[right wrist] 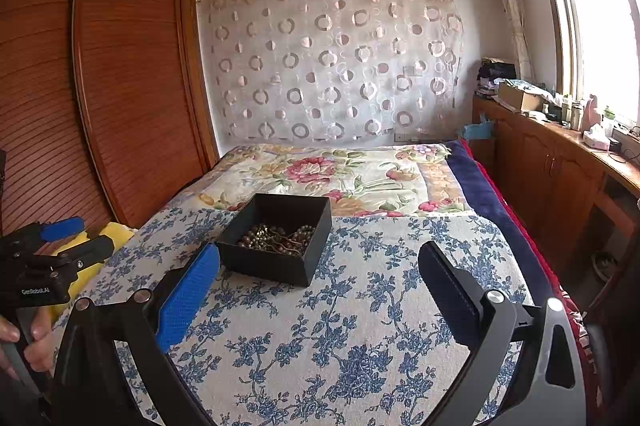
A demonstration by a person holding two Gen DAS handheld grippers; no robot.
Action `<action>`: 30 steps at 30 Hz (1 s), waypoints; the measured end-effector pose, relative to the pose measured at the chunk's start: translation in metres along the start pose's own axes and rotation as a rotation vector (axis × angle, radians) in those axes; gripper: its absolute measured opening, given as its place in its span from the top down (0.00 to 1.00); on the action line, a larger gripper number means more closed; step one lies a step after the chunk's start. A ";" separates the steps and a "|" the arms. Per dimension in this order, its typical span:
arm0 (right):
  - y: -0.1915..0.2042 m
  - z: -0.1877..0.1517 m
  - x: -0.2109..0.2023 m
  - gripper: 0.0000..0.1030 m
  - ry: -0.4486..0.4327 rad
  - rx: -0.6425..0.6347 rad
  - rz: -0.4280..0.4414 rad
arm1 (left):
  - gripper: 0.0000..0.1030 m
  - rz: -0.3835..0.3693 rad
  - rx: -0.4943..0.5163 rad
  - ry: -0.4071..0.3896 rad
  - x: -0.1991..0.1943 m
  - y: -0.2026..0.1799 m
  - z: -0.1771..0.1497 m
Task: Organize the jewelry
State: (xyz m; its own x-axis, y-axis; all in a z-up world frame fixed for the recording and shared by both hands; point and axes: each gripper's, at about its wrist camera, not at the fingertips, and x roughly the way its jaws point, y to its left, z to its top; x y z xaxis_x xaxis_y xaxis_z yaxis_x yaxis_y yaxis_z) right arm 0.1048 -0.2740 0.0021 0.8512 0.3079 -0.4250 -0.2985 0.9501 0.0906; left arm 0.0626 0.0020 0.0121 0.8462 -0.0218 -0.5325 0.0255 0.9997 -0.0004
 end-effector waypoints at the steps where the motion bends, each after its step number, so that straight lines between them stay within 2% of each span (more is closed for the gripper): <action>1: 0.000 0.000 0.000 0.03 0.000 0.000 0.000 | 0.08 0.000 0.000 -0.001 -0.001 0.000 0.000; 30: 0.000 -0.001 0.002 0.03 0.000 0.002 0.003 | 0.08 0.001 -0.001 -0.012 -0.008 0.001 0.010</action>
State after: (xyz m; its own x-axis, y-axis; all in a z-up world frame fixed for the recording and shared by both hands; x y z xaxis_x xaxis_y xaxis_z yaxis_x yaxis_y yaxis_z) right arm 0.1057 -0.2731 0.0000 0.8502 0.3112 -0.4247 -0.3006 0.9491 0.0936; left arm 0.0607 0.0029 0.0247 0.8524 -0.0212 -0.5225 0.0242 0.9997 -0.0010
